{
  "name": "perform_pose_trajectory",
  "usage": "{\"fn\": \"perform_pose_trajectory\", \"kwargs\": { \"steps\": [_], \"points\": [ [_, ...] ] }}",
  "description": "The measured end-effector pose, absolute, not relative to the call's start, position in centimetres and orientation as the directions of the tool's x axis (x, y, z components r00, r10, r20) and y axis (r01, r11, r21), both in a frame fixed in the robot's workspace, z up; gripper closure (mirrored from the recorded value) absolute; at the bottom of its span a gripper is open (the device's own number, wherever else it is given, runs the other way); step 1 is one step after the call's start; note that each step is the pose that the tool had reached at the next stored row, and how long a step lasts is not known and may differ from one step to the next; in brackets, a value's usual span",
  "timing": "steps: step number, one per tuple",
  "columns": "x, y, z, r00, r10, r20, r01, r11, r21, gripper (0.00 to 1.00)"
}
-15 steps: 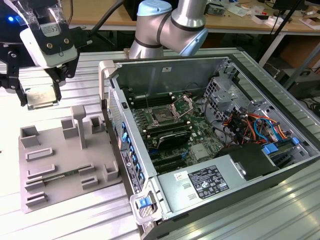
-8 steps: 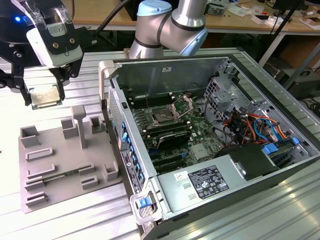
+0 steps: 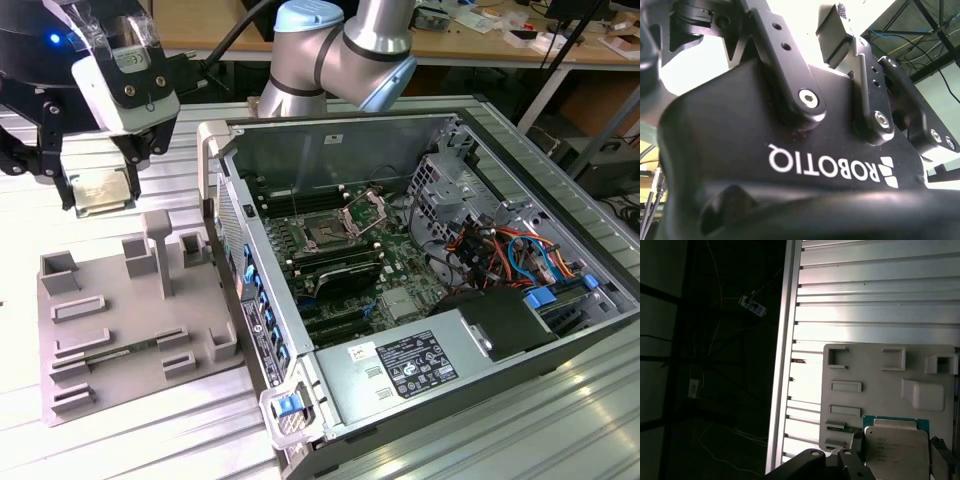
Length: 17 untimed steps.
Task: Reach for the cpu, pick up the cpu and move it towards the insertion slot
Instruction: 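Pick up the cpu and move it towards the insertion slot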
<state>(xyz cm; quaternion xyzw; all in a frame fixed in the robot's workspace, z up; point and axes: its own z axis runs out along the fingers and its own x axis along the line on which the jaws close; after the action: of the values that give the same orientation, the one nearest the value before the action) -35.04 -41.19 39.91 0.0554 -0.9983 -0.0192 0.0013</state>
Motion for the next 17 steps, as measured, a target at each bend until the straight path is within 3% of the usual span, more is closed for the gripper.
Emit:
{"fn": "perform_pose_trajectory", "kwargs": {
  "steps": [17],
  "points": [
    [-33.5, -41.2, 39.9, -0.994, -0.111, 0.0, -0.111, 0.993, 0.038, 0.45]
  ]
}}
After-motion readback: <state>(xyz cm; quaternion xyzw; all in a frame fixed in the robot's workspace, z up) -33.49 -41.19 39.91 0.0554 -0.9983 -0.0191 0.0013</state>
